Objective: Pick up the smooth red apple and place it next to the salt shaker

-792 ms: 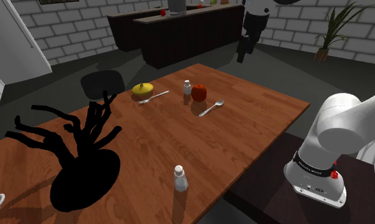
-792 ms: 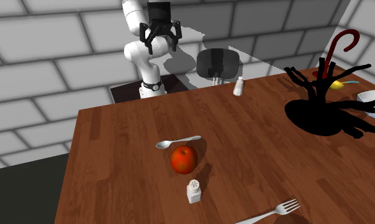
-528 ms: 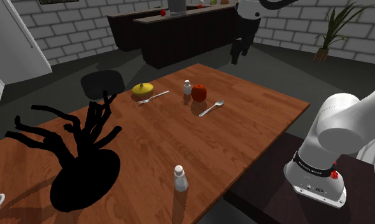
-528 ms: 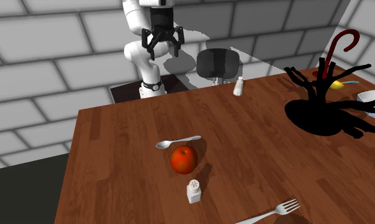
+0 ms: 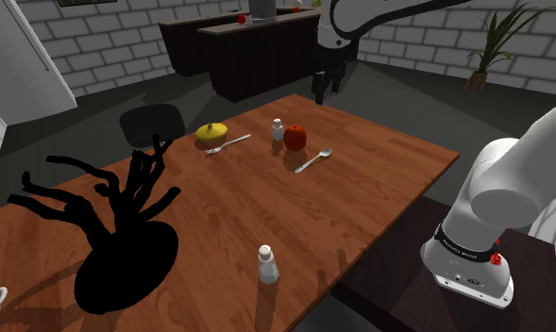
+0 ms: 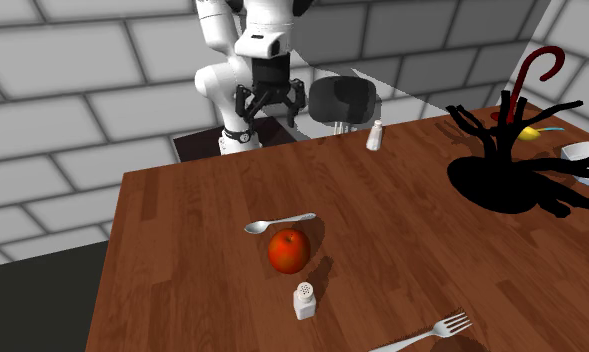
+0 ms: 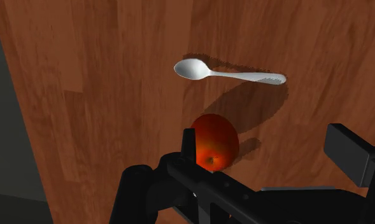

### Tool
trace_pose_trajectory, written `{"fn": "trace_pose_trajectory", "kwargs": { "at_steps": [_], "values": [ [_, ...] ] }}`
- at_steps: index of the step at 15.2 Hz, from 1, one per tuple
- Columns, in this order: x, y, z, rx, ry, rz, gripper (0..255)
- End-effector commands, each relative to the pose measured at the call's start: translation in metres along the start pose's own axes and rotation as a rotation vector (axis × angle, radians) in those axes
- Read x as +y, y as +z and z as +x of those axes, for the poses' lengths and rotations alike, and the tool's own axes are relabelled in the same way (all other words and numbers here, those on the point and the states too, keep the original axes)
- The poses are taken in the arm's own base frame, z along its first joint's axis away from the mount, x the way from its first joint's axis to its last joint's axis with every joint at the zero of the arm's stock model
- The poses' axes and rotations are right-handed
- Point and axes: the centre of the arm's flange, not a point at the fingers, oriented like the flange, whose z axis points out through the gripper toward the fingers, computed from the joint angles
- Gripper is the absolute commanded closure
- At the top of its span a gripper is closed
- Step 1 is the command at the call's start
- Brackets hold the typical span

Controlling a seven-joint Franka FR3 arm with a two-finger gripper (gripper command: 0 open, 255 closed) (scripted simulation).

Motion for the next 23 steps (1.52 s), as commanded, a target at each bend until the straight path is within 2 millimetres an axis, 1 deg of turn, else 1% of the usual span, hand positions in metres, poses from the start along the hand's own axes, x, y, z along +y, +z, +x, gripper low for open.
{"fn": "trace_pose_trajectory", "kwargs": {
  "at_steps": [1,15,16,22,23],
  "values": [
    [0.002,0.017,0.022,-0.011,0.008,-0.004,0],
    [0.016,0.136,0.176,-0.093,0.066,-0.03,0],
    [0.017,0.14,0.18,-0.095,0.067,-0.031,0],
    [0.018,0.171,0.176,-0.095,0.067,-0.031,0],
    [0.018,0.179,0.176,-0.095,0.067,-0.031,0]
  ]
}}
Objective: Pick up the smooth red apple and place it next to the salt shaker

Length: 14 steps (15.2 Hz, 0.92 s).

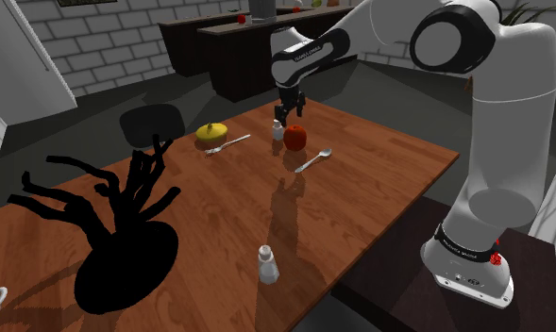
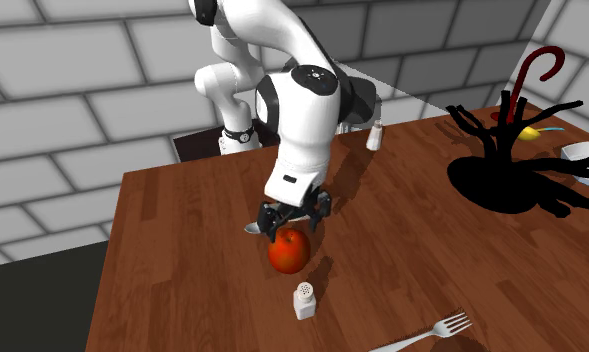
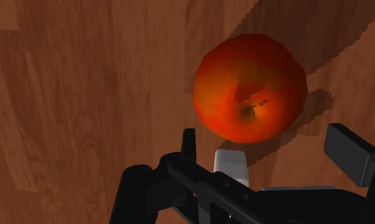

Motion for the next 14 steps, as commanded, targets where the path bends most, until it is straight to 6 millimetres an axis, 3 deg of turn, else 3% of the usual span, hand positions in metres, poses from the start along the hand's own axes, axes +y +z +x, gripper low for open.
{"fn": "trace_pose_trajectory", "kwargs": {
  "at_steps": [1,8,9,14],
  "values": [
    [0.0001,0.0055,0.0001,0.001,0.0,0.0,0],
    [0.0001,0.0055,0.0001,0.001,0.0,0.0,0],
    [0.0001,0.0055,0.0001,0.001,0.0,0.0,255],
    [0.0001,0.0055,0.0001,0.001,0.0,0.0,255]
  ]
}}
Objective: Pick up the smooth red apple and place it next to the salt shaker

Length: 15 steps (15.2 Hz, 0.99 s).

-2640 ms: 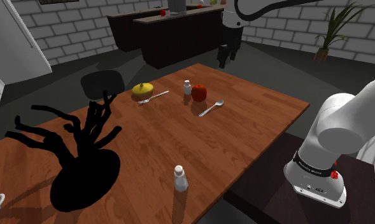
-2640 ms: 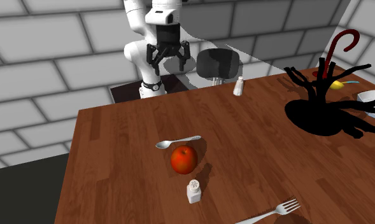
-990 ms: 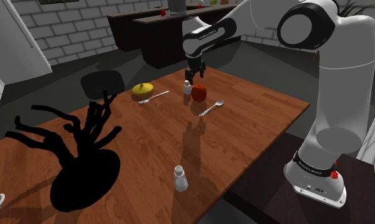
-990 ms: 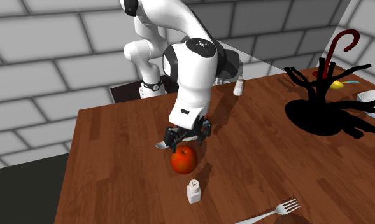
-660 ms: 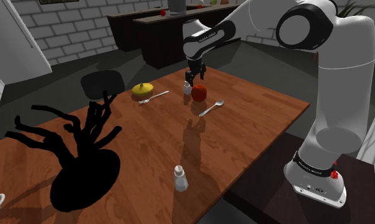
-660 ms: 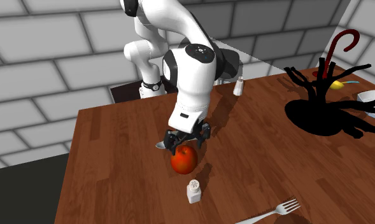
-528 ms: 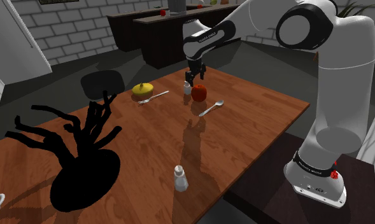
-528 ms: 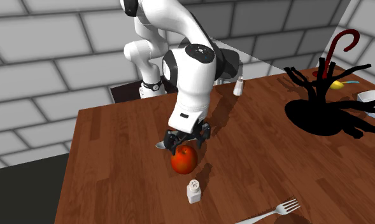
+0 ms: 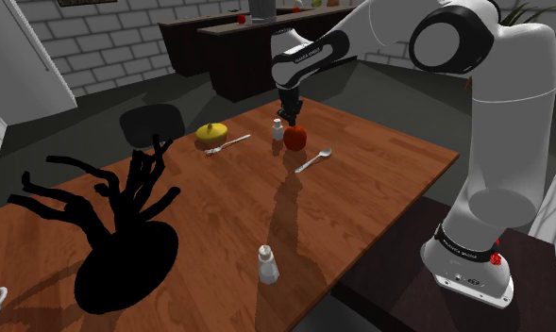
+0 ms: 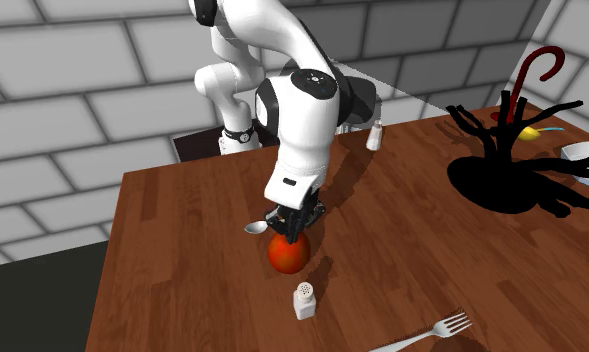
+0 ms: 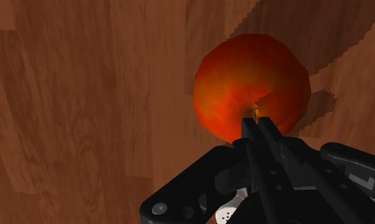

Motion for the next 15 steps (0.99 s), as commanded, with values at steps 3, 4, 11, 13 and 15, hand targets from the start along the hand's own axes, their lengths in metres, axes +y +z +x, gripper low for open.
{"fn": "trace_pose_trajectory", "kwargs": {
  "at_steps": [3,4,11,13,15],
  "values": [
    [0.0,0.0,0.0,0.0,0.0,0.0,255],
    [0.0,0.0,0.0,0.0,0.0,0.0,255],
    [0.004,-0.037,0.001,0.0,0.0,0.0,255],
    [0.005,-0.047,0.001,0.0,0.0,0.0,255],
    [0.007,-0.058,0.001,0.0,0.0,0.0,255]
  ]
}}
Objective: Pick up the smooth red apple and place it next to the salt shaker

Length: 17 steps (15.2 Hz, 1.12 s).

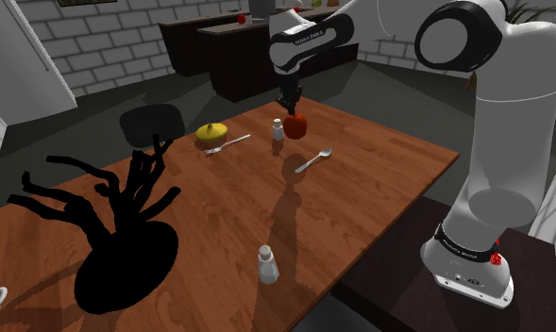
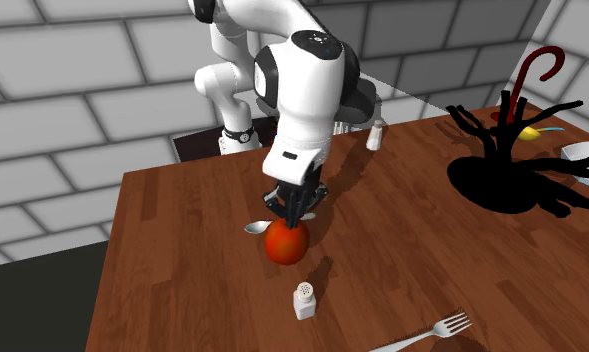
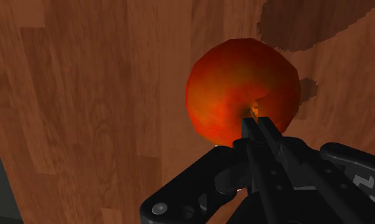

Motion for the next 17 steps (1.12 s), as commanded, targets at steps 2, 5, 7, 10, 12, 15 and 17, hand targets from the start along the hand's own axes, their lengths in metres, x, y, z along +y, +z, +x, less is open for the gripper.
{"fn": "trace_pose_trajectory", "kwargs": {
  "at_steps": [2,5,7,10,12,15,17],
  "values": [
    [0.003,-0.016,0.0,0.0,0.0,0.0,255],
    [0.005,-0.031,0.0,0.0,0.0,0.0,255],
    [0.006,-0.042,0.0,0.0,0.0,0.0,255],
    [0.008,-0.058,0.001,0.0,0.0,0.0,255],
    [0.009,-0.068,0.001,0.0,0.0,0.0,255],
    [0.011,-0.084,0.001,0.0,0.0,0.0,255],
    [0.012,-0.094,0.001,0.0,0.0,0.0,255]
  ]
}}
